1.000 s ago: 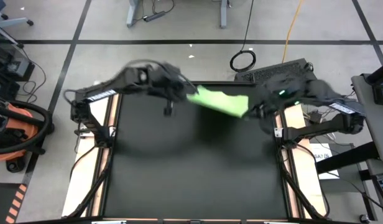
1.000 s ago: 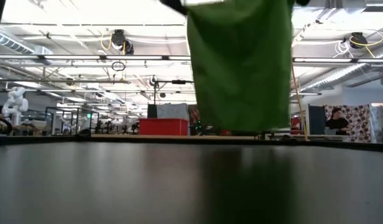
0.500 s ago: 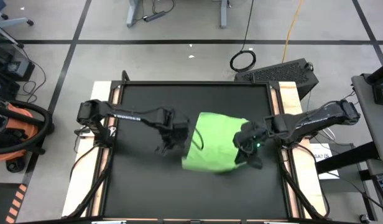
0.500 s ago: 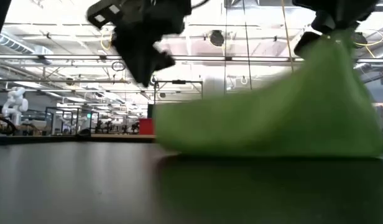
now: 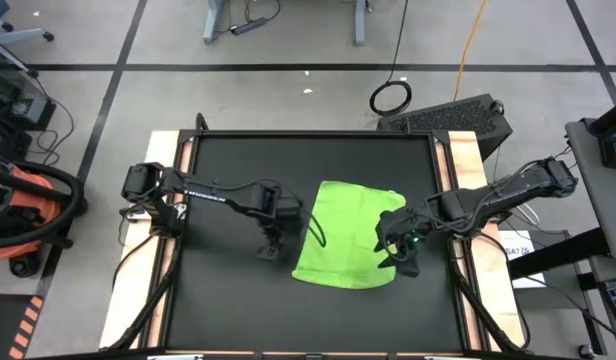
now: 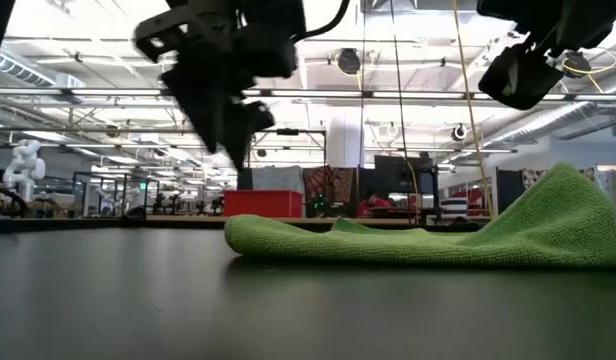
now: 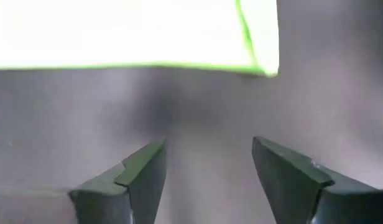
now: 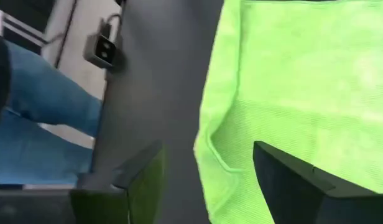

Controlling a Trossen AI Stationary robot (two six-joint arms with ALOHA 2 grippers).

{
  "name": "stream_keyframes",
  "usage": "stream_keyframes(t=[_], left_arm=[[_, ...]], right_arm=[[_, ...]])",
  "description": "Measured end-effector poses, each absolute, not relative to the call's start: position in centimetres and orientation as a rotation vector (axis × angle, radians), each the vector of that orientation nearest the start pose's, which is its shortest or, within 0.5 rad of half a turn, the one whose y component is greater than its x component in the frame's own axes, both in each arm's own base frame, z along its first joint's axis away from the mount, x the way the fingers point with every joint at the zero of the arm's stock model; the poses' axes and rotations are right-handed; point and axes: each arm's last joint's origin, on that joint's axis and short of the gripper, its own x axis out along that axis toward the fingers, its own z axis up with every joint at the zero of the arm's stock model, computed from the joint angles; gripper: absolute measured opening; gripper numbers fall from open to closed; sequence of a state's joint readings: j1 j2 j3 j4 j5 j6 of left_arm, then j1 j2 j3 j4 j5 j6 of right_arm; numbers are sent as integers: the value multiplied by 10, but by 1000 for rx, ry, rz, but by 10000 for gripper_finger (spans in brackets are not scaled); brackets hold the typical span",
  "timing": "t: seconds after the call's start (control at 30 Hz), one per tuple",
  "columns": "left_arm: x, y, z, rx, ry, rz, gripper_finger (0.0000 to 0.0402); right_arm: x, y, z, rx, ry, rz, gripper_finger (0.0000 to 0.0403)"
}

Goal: Roll towel
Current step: Roll the green towel

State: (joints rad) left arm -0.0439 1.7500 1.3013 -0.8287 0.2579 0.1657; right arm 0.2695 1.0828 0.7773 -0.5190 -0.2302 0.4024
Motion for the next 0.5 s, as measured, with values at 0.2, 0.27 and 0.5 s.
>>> stream_keyframes(t=[0.2, 0.27, 0.5], left_arm=[[360, -38, 229, 10, 1030, -368, 242], [368, -42, 230, 14, 958, -372, 242], [381, -44, 226, -134, 898, -287, 242]], right_arm=[[209, 62, 238, 230, 967, 287, 192], [213, 56, 231, 153, 997, 246, 179], [232, 25, 208, 12, 1073, 197, 144]])
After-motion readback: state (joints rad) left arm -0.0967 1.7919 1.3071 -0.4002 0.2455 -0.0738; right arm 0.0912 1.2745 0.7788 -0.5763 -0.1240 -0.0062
